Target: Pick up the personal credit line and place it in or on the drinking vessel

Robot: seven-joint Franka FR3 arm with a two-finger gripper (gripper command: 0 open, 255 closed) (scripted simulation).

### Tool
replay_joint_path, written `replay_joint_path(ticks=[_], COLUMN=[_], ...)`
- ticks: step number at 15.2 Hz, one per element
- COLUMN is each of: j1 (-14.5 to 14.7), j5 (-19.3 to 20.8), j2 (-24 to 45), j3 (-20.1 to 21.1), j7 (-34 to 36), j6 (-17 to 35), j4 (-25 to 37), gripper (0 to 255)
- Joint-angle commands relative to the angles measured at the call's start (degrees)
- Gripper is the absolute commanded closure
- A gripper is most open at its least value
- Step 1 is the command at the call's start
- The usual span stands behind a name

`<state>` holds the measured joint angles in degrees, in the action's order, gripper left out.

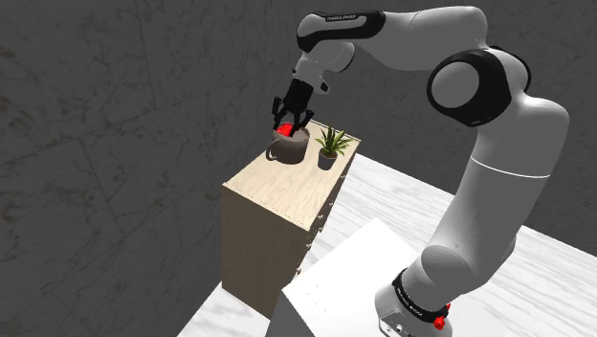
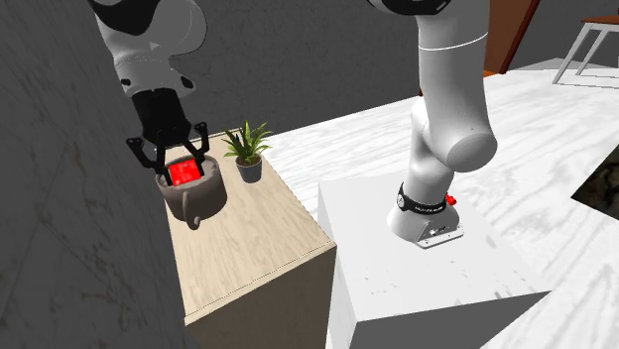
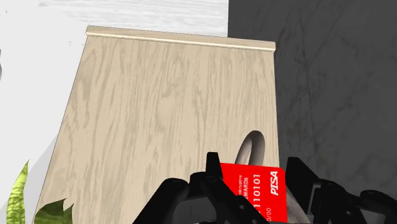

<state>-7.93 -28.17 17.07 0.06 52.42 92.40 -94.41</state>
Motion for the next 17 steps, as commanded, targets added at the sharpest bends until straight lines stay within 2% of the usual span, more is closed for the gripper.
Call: replay_joint_path(ticks=[1, 10, 11, 16, 17], j1=[0.11, 0.16, 0.15, 0.16, -0.30], j5=[-0.07, -0.12, -0.11, -0.12, 0.10], j2=[0.32, 0.57, 0.52, 0.57, 0.88], j3=[0.03, 0.03, 0.02, 0.03, -0.22], j7=[-0.56, -0.92, -0.91, -0.92, -0.68], j6=[1.33, 2.08, 2.04, 2.08, 0.22], j4=[-1.08, -1.67, -1.68, -1.67, 0.39], gripper=[255, 255, 0, 0, 0])
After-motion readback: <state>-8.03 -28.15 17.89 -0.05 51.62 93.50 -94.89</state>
